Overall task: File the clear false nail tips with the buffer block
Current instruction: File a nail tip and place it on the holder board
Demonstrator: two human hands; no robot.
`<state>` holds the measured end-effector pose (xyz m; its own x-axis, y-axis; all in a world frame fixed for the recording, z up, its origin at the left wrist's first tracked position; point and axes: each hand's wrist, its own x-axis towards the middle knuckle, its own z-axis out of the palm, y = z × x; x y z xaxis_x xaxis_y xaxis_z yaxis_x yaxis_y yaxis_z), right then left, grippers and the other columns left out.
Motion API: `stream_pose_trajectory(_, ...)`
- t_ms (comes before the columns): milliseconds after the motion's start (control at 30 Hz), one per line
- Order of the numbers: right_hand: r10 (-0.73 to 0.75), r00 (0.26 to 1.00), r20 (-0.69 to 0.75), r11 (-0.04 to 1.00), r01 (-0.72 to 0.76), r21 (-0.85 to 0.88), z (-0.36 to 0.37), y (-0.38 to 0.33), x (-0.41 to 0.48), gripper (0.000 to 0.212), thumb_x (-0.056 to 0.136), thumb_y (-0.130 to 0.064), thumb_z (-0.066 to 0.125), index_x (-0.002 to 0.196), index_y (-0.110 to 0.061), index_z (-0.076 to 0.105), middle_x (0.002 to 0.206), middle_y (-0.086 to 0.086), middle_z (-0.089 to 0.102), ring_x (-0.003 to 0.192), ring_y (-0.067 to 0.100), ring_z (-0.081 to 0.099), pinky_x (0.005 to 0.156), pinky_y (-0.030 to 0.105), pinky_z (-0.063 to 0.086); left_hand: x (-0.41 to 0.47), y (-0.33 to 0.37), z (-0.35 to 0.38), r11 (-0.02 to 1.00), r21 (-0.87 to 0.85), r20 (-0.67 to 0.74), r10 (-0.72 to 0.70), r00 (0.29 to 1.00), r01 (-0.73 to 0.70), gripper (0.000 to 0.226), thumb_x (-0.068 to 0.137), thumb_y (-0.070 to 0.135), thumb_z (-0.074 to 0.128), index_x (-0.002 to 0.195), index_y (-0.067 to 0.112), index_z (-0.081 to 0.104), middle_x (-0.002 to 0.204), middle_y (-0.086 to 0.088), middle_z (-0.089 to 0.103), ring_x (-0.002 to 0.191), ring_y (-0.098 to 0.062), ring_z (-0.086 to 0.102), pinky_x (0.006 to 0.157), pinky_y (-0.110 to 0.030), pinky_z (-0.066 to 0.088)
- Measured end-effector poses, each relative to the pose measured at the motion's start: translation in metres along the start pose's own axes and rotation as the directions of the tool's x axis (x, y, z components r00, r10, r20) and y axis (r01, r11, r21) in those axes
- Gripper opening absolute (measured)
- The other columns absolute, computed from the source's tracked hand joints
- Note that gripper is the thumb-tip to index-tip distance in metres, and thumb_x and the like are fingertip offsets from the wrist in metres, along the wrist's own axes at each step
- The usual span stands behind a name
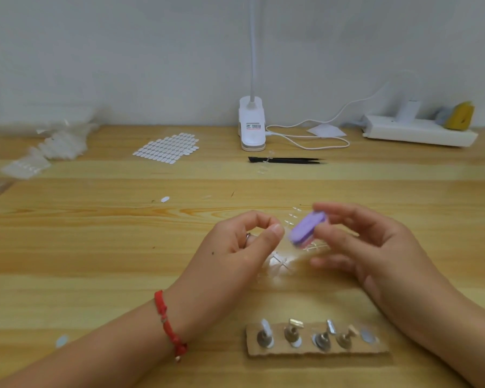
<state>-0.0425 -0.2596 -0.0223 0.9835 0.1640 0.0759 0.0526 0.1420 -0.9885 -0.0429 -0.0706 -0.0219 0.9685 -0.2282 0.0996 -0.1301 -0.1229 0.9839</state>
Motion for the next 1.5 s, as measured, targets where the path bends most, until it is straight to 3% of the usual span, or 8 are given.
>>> stream_pose_trajectory(300,-0.03,0.998,-0.06,0.999,0.032,0.043,-0.0021,-0.0026,0.0032,0.036,0.055,-0.028,0.078,0.091,-0.022,0.079,0.087,0.007,0.074,0.074,0.022,0.073,0.061,0.024,0.057,0.0004,0.0009,0.0003,1.0,-0.004,-0.006,-0.009,1.0,0.009,0.013,0.09,0.025,0.055,0.082,0.017,0.062,0.043,0.014,0.027,0.037,-0.003,0.019,0.038,-0.011,0.02)
stream_pose_trajectory(433,-0.005,0.996,0.094,0.994,0.015,-0.105,0.0039,-0.0056,-0.0011,0.036,0.057,-0.028,0.079,0.093,-0.025,0.078,0.084,0.009,0.076,0.065,0.023,0.073,0.059,0.021,0.056,0.0002,0.0015,0.0004,1.0,0.008,0.002,-0.013,1.0,0.013,0.016,0.091,0.025,0.054,0.087,0.013,0.064,0.043,0.012,0.027,0.036,-0.003,0.02,0.038,-0.012,0.021)
stream_pose_trajectory(533,-0.03,0.997,-0.074,0.998,0.034,0.057,-0.0029,-0.0036,0.0034,0.037,0.053,-0.027,0.078,0.089,-0.022,0.08,0.088,0.007,0.074,0.072,0.021,0.073,0.06,0.022,0.057,-0.0005,0.0014,0.0013,1.0,0.015,-0.008,-0.016,1.0,0.016,0.014,0.091,0.024,0.056,0.085,0.015,0.065,0.044,0.012,0.027,0.037,-0.004,0.02,0.037,-0.013,0.021)
stream_pose_trajectory(667,-0.014,0.993,0.116,0.995,0.025,-0.098,0.0071,-0.0054,-0.0027,0.037,0.059,-0.025,0.078,0.095,-0.023,0.078,0.083,0.008,0.076,0.066,0.023,0.074,0.06,0.02,0.056,0.0006,0.0006,0.0008,1.0,0.005,-0.039,-0.012,0.999,0.013,0.014,0.091,0.024,0.056,0.083,0.016,0.064,0.043,0.012,0.027,0.037,-0.004,0.021,0.038,-0.014,0.021)
stream_pose_trajectory(800,-0.044,0.995,-0.089,0.996,0.051,0.075,-0.0016,-0.0039,0.0029,0.036,0.055,-0.027,0.078,0.09,-0.021,0.079,0.087,0.005,0.074,0.072,0.019,0.073,0.06,0.022,0.057,0.0006,-0.0002,0.0013,1.0,0.008,-0.023,-0.018,1.0,0.018,0.013,0.091,0.025,0.057,0.085,0.016,0.065,0.043,0.014,0.027,0.037,-0.003,0.02,0.037,-0.012,0.021)
stream_pose_trajectory(933,-0.005,0.998,0.062,0.997,0.009,-0.073,0.0047,-0.0053,-0.0004,0.039,0.057,-0.027,0.078,0.096,-0.023,0.077,0.084,0.008,0.077,0.068,0.025,0.074,0.059,0.021,0.056,0.0009,-0.0004,0.0011,1.0,0.006,-0.018,-0.018,1.0,0.018,0.014,0.091,0.024,0.057,0.086,0.015,0.066,0.043,0.012,0.028,0.037,-0.003,0.021,0.038,-0.012,0.022)
stream_pose_trajectory(1033,-0.025,0.997,-0.075,0.998,0.029,0.058,-0.001,-0.0039,0.0034,0.038,0.055,-0.026,0.078,0.093,-0.021,0.079,0.091,0.007,0.074,0.074,0.021,0.073,0.06,0.022,0.057,0.0005,-0.0001,0.0018,1.0,0.007,-0.021,-0.025,0.999,0.025,0.013,0.089,0.026,0.058,0.083,0.017,0.066,0.043,0.013,0.028,0.038,-0.005,0.021,0.039,-0.013,0.022)
stream_pose_trajectory(1500,-0.052,0.997,-0.056,0.999,0.052,0.009,-0.0011,-0.004,0.0018,0.038,0.057,-0.03,0.077,0.095,-0.026,0.079,0.088,0.002,0.076,0.068,0.02,0.073,0.063,0.023,0.058,0.0009,0.0006,0.0016,1.0,0.0,-0.029,-0.031,0.999,0.031,0.012,0.09,0.025,0.058,0.083,0.018,0.065,0.042,0.014,0.028,0.037,-0.003,0.021,0.038,-0.012,0.023)
